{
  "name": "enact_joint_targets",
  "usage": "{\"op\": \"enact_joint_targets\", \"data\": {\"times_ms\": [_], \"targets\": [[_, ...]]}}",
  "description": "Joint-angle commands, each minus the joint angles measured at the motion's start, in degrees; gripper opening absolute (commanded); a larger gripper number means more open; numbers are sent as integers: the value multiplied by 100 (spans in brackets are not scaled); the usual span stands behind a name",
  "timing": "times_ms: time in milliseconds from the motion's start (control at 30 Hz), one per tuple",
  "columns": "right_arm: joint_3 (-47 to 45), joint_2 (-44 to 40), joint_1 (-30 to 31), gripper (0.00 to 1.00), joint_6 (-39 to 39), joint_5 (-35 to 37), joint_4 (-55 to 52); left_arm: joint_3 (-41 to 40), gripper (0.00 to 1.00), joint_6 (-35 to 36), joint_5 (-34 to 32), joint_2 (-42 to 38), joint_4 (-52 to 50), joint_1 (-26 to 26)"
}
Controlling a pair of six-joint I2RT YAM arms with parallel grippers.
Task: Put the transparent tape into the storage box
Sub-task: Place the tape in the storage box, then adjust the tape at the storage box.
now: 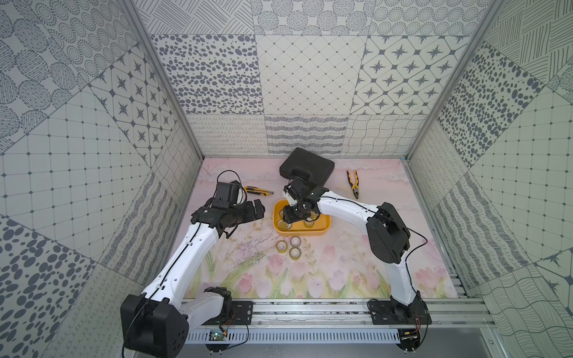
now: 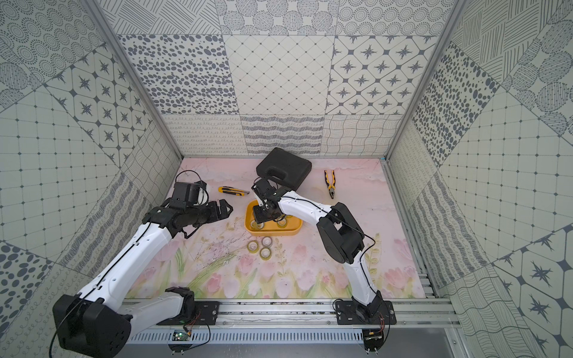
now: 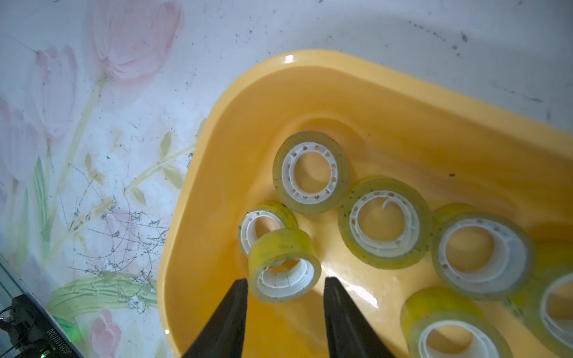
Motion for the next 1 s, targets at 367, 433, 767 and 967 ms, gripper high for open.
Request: {"op": "enact_joint_targets", "data": {"times_ms": [367,433,767,967], "targets": [[258,196,191,44,80,372,3,5,99,4,122,-7,-47,7],[310,306,222,44,84,416,3,2,99,4,116,-16,-43,5],[56,259,189,44,-13,1348,-182,-2,99,4,110,-10,-48,0],[-473,-472,-86,44,-117,1565,-182,7,99,1,138,5,-36,6]]}}
